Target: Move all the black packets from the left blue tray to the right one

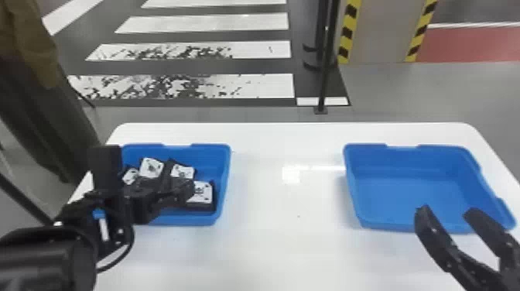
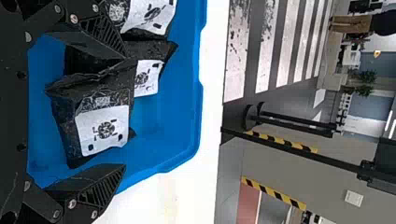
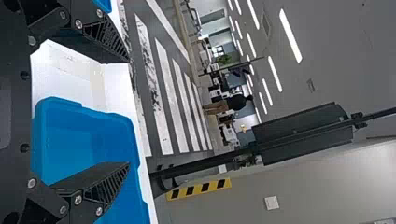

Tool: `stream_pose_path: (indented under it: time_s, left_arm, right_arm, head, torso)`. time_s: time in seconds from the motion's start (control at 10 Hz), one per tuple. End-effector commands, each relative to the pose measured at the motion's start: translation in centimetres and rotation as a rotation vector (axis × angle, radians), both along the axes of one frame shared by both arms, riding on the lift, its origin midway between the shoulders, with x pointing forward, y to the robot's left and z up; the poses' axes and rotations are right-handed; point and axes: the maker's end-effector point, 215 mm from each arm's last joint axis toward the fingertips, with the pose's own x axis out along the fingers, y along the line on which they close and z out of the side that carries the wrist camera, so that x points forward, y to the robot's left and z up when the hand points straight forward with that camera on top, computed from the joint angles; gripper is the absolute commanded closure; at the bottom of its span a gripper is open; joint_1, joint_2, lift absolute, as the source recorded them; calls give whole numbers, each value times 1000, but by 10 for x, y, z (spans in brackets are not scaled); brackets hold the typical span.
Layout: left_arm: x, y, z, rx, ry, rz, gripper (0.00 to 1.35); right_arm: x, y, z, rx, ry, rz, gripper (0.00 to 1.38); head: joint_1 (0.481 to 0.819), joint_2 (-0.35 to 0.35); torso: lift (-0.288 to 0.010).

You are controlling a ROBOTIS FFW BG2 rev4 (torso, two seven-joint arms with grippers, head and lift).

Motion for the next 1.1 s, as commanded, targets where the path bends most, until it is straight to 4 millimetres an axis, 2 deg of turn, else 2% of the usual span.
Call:
stream_pose_path:
  time_s: [0.0,0.8,0.9,1.0]
  left_arm:
    - [5,-3,-7,1,37,-3,211]
    - [15,-15,-31,-48,103,-8,206]
    - [17,-14,-31,-49,103,-5,233]
    - [18,-15,-33,-51,106,-8,418]
  right_arm:
    - [0,0,-2,1,3,1,252]
    - [-1,2,-7,29,13,3,252]
    - [-1,2,-8,31,18,4,285]
    - [0,3,-9,36,22,7,371]
  head:
    - [695,71]
    - [695,53]
    - [695,51]
    - [695,52]
  torso:
    - [-140]
    - [-140]
    - [-140]
    - [-140]
